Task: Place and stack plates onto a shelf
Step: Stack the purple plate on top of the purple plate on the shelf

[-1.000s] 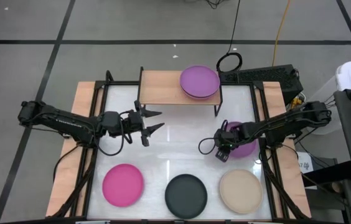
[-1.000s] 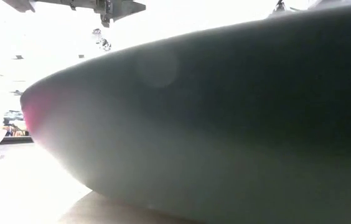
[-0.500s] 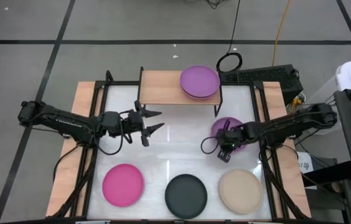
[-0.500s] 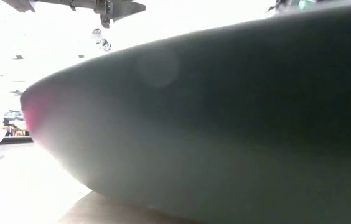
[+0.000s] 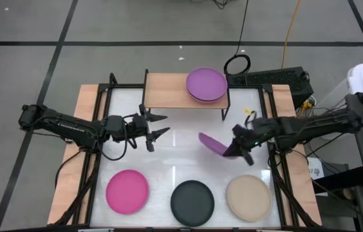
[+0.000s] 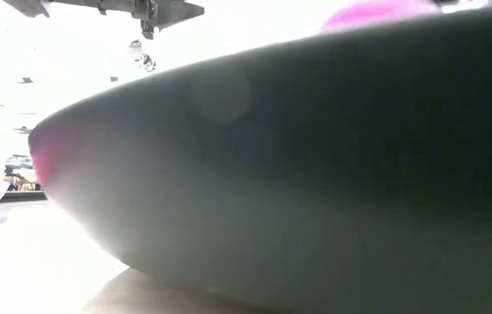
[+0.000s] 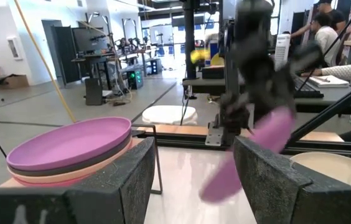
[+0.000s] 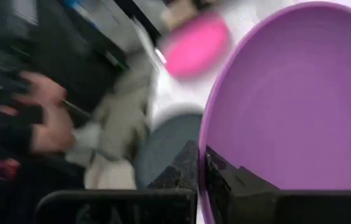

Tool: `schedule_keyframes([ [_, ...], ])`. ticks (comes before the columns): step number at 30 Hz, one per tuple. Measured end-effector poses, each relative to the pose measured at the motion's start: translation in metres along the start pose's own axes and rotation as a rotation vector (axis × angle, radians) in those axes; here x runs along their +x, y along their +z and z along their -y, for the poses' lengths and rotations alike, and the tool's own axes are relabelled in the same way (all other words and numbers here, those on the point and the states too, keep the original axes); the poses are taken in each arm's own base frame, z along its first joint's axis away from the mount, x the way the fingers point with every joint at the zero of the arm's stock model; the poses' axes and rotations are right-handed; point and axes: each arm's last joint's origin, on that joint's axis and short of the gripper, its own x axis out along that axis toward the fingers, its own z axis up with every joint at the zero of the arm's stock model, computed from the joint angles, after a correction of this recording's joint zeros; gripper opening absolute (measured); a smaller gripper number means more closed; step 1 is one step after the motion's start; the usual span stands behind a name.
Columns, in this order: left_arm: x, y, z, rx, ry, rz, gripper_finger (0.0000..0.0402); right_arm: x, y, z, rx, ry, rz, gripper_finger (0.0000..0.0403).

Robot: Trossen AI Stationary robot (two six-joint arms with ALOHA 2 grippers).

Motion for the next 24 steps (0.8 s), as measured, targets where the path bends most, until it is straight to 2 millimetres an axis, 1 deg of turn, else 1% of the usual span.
schedule_keyframes([
  [3, 0.0, 0.0, 0.0, 0.0, 0.0, 0.0, 0.0223, -0.015, 0.018, -0.015, -0.12, 0.036, 0.104, 0.0001],
  [6, 0.0, 0.0, 0.0, 0.0, 0.0, 0.001, 0.0223, -0.026, 0.039, -0.026, -0.252, -0.028, 0.226, 0.0001],
  [10, 0.0, 0.0, 0.0, 0.0, 0.0, 0.001, 0.0223, -0.035, 0.065, -0.031, -0.441, -0.241, 0.362, 0.0001],
  [12, 0.0, 0.0, 0.0, -0.001, 0.001, 0.002, 0.0223, -0.035, 0.077, -0.03, -0.549, -0.364, 0.386, 0.0001],
  [14, 0.0, 0.0, 0.0, -0.001, 0.001, 0.002, 0.0223, -0.032, 0.09, -0.026, -0.637, -0.497, 0.387, 0.0001],
  [18, 0.0, 0.0, 0.0, -0.001, 0.001, 0.002, 0.0223, -0.02, 0.114, -0.009, -0.703, -0.691, 0.331, 0.0001],
  [21, 0.0, 0.0, 0.0, -0.001, 0.001, 0.002, 0.0223, -0.005, 0.124, 0.014, -0.715, -0.774, 0.22, 0.0001],
  [24, 0.0, 0.0, 0.0, 0.0, 0.0, 0.001, 0.0223, 0.008, 0.129, 0.04, -0.705, -0.844, 0.09, 0.0001],
])
